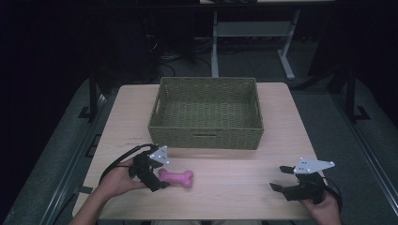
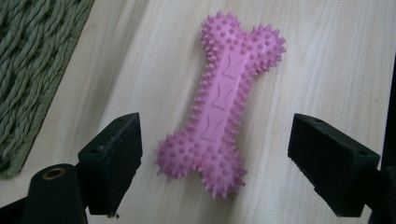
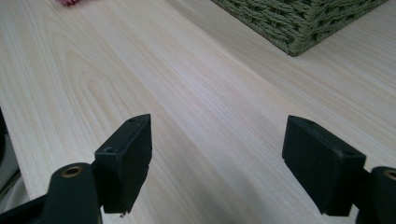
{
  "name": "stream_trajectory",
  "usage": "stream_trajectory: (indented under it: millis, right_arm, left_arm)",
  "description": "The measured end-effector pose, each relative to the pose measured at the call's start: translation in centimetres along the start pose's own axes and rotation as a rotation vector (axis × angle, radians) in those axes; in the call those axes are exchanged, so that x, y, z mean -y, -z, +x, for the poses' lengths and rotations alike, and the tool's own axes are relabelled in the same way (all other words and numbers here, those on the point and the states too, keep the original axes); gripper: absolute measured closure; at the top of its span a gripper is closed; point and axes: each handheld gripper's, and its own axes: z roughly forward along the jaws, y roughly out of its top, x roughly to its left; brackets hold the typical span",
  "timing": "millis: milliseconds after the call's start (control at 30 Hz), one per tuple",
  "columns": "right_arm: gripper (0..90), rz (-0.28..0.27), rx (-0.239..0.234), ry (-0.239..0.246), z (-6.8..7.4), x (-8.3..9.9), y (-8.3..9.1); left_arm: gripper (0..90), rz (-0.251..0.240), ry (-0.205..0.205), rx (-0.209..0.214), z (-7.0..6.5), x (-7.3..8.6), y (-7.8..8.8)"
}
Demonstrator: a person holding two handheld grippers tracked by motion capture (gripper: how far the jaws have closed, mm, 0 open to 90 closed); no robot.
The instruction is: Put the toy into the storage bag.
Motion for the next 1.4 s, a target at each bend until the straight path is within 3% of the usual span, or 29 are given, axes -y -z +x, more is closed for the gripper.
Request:
stream_trajectory:
  millis: [800, 1400]
  right_arm:
    - [23.8, 0.002, -0.009, 0.011, 0.2, -0.1, 0.0]
    - [23.9, -0.006, -0.014, 0.008, 0.2, -0.1, 0.1]
  left_arm:
    - [24.1, 0.082, -0.053, 0.043, 0.1, -1.5, -2.8]
    - [41.5, 0.128, -0.069, 0.056, 0.2, -1.5, -3.8]
